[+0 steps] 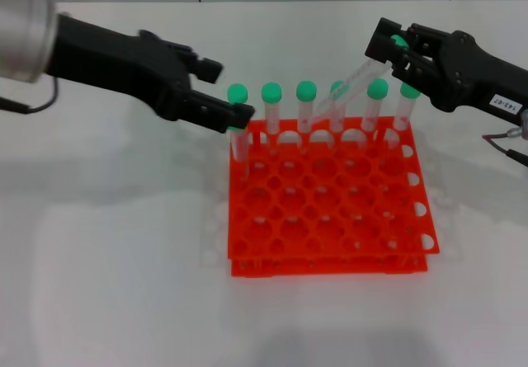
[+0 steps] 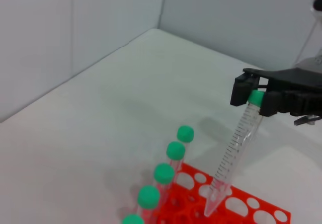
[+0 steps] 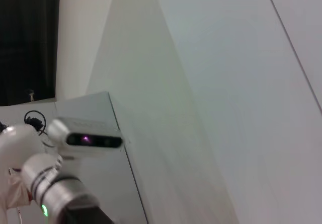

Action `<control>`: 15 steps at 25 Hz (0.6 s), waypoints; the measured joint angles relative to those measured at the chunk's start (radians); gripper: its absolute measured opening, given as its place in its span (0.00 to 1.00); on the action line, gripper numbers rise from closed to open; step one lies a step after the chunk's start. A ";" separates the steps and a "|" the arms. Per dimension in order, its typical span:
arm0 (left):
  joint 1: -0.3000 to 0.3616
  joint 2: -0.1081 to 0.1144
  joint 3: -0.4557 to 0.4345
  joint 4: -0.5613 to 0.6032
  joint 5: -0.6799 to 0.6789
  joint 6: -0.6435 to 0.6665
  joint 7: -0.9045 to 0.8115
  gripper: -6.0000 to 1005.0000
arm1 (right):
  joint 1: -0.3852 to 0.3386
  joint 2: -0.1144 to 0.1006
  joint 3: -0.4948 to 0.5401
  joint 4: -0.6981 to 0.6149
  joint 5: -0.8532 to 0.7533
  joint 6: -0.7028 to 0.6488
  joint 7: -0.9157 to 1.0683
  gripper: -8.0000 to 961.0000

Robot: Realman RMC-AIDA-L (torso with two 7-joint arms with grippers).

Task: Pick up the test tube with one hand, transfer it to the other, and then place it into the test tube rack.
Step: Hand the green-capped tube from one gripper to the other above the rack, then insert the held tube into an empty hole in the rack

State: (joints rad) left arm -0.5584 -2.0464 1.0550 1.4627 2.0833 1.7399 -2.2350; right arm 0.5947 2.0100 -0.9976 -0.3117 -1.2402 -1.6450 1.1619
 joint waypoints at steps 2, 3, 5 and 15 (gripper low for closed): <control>0.029 0.003 -0.008 0.081 -0.003 0.026 -0.053 0.86 | 0.001 -0.004 -0.001 -0.004 -0.011 0.001 0.003 0.28; 0.043 0.002 -0.012 0.114 -0.005 0.034 -0.063 0.86 | 0.001 -0.006 -0.001 -0.011 -0.019 0.002 0.007 0.28; 0.084 -0.004 -0.020 0.188 -0.007 0.045 -0.072 0.86 | -0.002 -0.008 -0.001 -0.037 -0.044 0.004 0.022 0.28; 0.388 -0.038 -0.084 0.294 -0.128 -0.011 0.068 0.86 | 0.014 -0.010 -0.001 -0.243 -0.198 0.043 0.166 0.29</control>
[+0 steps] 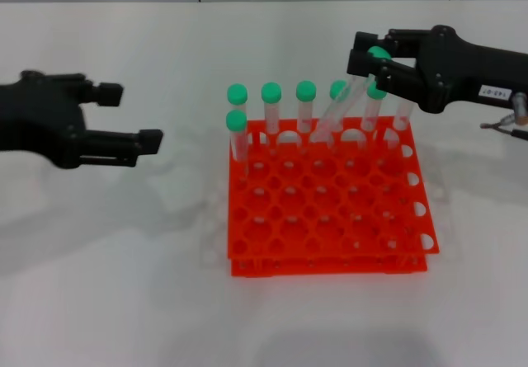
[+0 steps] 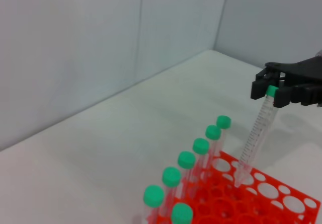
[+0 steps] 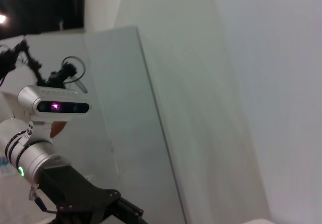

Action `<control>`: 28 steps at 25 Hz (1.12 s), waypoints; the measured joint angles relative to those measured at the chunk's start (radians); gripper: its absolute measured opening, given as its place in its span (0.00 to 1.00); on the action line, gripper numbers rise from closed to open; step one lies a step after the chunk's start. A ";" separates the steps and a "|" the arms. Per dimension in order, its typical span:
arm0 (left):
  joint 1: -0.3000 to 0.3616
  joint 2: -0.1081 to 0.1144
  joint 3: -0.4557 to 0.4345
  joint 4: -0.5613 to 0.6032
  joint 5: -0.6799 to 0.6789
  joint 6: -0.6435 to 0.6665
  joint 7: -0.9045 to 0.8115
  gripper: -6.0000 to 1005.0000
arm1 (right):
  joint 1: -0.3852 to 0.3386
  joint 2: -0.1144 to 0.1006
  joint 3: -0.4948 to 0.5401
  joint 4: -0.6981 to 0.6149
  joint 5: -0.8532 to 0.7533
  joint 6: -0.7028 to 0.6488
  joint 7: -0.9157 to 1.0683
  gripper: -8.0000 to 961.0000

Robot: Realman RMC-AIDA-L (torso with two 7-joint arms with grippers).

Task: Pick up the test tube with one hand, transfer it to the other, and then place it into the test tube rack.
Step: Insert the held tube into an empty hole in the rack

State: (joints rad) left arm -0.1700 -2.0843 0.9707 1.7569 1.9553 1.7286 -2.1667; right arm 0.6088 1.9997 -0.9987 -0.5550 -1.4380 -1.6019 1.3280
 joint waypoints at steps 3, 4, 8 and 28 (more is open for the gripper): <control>0.054 -0.001 -0.001 -0.018 -0.039 -0.029 0.051 0.86 | 0.017 -0.001 -0.002 -0.055 -0.041 0.006 0.047 0.29; 0.077 -0.002 -0.001 -0.034 -0.061 -0.043 0.082 0.86 | 0.021 -0.001 -0.002 -0.067 -0.052 0.007 0.058 0.29; 0.139 -0.002 -0.004 -0.137 -0.131 -0.067 0.203 0.86 | 0.055 0.004 -0.006 -0.104 -0.100 0.024 0.093 0.29; 0.131 0.001 -0.178 -0.723 -0.217 -0.089 0.735 0.85 | 0.210 0.010 -0.082 -0.130 -0.222 0.140 0.247 0.29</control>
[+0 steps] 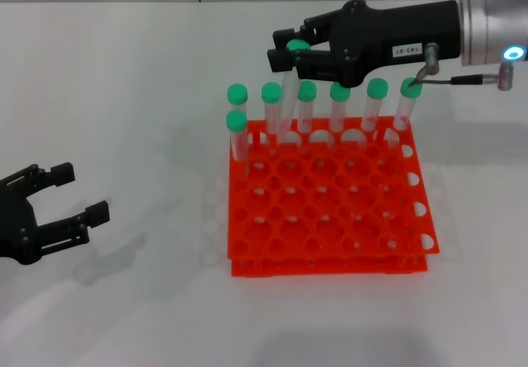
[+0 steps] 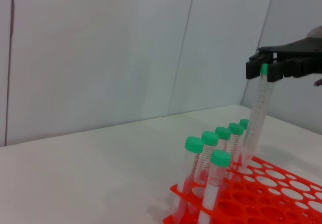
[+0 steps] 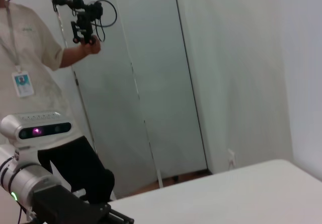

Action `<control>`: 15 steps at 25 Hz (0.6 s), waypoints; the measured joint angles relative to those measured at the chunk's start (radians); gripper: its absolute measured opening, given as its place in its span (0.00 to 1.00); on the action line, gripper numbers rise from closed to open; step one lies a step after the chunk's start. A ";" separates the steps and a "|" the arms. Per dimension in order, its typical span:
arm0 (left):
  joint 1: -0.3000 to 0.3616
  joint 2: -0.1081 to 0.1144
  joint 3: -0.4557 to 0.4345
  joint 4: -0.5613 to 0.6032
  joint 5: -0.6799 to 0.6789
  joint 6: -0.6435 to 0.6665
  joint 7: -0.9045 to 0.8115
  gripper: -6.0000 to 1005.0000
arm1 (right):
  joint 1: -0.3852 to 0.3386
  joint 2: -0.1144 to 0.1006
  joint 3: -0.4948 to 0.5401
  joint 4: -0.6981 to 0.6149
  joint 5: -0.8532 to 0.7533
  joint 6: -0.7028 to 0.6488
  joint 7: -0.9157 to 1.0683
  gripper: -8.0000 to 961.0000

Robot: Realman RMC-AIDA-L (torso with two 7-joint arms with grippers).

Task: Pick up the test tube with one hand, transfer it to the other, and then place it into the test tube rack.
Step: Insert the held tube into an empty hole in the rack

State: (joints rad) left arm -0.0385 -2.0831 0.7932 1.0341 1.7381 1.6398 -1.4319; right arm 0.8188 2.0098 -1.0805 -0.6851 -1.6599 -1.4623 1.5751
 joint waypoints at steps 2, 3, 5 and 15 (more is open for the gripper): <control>-0.001 0.000 -0.002 -0.018 0.000 0.000 0.015 0.85 | 0.002 0.001 -0.025 -0.001 0.000 0.016 0.012 0.29; -0.001 0.000 -0.002 -0.025 0.000 -0.001 0.020 0.85 | 0.004 0.001 -0.035 -0.001 0.000 0.021 0.016 0.29; 0.000 -0.001 -0.002 -0.039 0.000 -0.001 0.028 0.85 | 0.009 0.001 -0.049 -0.002 0.000 0.027 0.027 0.29; 0.022 0.000 -0.003 -0.082 -0.002 0.008 0.091 0.85 | 0.013 0.004 -0.094 -0.002 0.008 0.076 0.049 0.30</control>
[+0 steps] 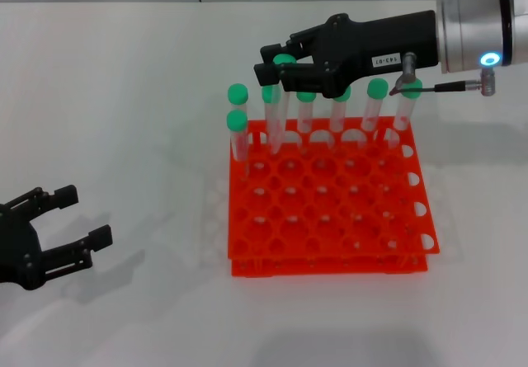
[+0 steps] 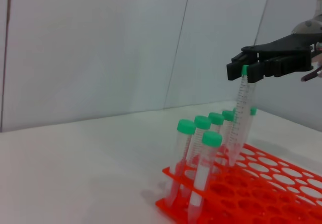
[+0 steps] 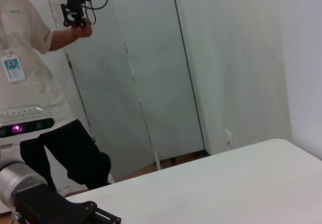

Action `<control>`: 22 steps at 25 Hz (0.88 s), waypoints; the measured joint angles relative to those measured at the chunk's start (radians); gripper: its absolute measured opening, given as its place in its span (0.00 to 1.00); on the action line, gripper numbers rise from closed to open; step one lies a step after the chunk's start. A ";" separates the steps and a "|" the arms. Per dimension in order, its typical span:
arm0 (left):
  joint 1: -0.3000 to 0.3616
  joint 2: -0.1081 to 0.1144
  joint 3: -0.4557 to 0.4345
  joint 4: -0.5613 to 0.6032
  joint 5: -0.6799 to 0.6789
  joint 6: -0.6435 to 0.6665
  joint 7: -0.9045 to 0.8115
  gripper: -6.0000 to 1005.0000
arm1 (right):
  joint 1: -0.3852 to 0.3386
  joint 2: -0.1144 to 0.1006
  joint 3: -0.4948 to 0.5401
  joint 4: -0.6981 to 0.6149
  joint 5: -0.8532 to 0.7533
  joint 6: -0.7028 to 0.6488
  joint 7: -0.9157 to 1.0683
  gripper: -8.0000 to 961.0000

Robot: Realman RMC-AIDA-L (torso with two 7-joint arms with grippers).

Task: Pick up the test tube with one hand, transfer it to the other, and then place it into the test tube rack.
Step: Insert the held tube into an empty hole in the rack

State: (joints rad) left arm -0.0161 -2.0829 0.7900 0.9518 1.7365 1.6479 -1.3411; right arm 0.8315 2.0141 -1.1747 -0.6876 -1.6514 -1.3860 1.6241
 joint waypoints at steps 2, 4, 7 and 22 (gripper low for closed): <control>0.001 0.000 0.000 -0.009 0.002 -0.004 0.007 0.85 | 0.000 0.001 -0.003 0.000 0.000 0.005 0.001 0.30; 0.002 0.000 0.000 -0.017 0.004 -0.006 0.013 0.85 | 0.001 0.003 -0.004 0.000 0.000 0.010 0.001 0.30; 0.004 0.000 -0.002 -0.030 0.005 -0.008 0.015 0.85 | 0.002 0.006 -0.011 0.000 0.001 0.018 0.002 0.30; 0.002 -0.001 -0.026 -0.038 0.011 -0.024 0.016 0.85 | 0.005 0.011 -0.095 -0.006 0.035 0.081 0.002 0.30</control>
State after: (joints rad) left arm -0.0138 -2.0842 0.7640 0.9140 1.7471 1.6242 -1.3254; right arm 0.8361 2.0248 -1.2692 -0.6940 -1.6169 -1.3050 1.6261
